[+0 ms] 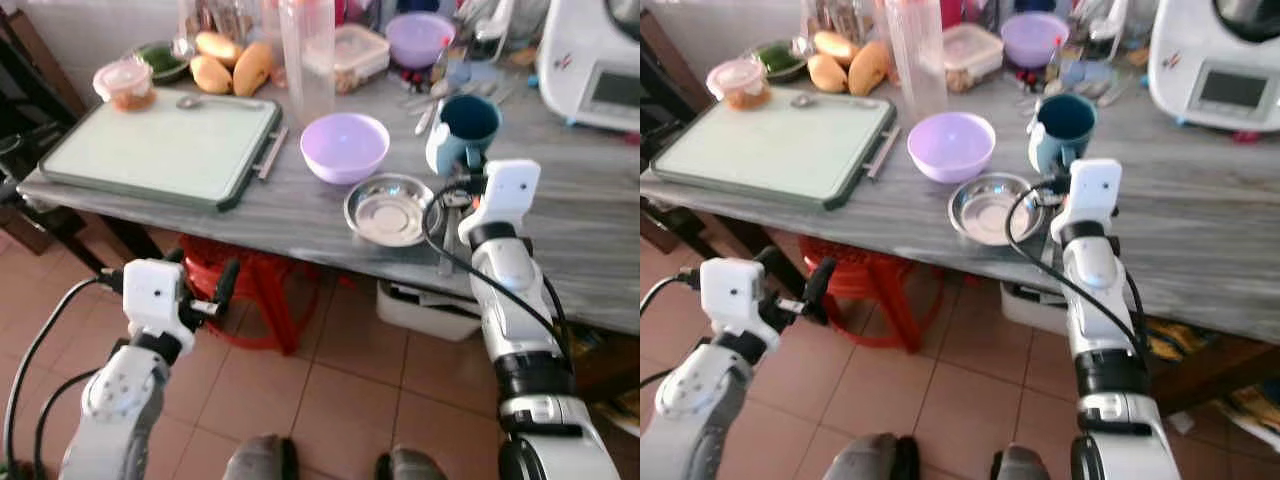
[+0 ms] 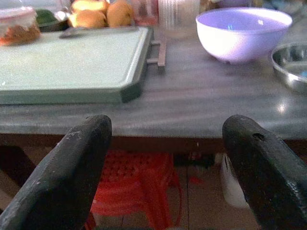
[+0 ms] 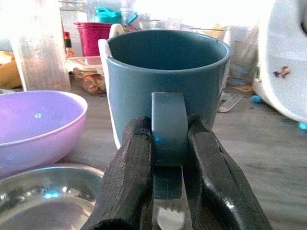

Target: Setting the table

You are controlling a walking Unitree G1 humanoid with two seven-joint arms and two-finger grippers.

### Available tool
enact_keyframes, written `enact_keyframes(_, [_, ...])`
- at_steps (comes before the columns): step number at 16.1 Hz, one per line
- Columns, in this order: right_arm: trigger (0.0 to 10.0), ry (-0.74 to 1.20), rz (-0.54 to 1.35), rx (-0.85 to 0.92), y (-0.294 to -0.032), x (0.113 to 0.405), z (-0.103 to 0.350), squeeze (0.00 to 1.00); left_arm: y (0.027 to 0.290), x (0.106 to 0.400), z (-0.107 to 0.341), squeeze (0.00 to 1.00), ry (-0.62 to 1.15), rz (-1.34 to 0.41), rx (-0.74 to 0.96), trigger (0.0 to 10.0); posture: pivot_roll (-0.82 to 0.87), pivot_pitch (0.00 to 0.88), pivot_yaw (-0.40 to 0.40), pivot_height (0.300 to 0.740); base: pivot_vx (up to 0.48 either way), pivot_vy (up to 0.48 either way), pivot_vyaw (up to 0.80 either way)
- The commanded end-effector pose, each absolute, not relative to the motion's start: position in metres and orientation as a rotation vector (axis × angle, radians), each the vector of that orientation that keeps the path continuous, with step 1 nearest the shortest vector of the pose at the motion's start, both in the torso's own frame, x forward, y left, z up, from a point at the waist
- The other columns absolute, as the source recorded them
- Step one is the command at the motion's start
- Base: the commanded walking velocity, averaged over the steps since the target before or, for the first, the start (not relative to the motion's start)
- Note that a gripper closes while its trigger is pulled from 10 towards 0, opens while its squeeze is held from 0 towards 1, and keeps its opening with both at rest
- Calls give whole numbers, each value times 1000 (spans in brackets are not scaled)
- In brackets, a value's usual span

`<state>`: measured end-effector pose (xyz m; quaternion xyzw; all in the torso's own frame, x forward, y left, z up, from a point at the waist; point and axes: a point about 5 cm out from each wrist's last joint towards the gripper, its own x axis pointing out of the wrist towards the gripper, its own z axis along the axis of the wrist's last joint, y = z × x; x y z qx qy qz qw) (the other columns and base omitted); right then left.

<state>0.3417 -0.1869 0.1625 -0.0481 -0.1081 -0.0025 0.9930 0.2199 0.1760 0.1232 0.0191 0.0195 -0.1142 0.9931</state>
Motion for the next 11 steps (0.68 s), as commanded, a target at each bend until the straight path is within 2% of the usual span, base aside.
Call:
enact_keyframes(1, [10000,-246,11,-99,-183,345,169,0,179,218,127,0,39,-227,47,10000,158,152,108,740,270,0,0])
enact_keyframes(3, [10000,-280,-15,-129,-187,346,175,0,176,218,127,0,49,-234,42,10000,148,148,104,740,247,0,0])
enact_keyframes(5, [10000,-329,-86,-210,-195,342,184,0,170,222,126,0,45,-237,28,10000,127,133,92,740,0,0,0])
enact_keyframes(8, [10000,-353,-191,-222,-210,326,187,0,157,234,123,0,16,-230,-26,10000,66,74,55,740,0,0,0])
enact_keyframes(11, [10000,-349,-162,-248,-204,315,182,0,152,242,123,0,-5,-208,-65,10000,33,39,35,740,0,0,0])
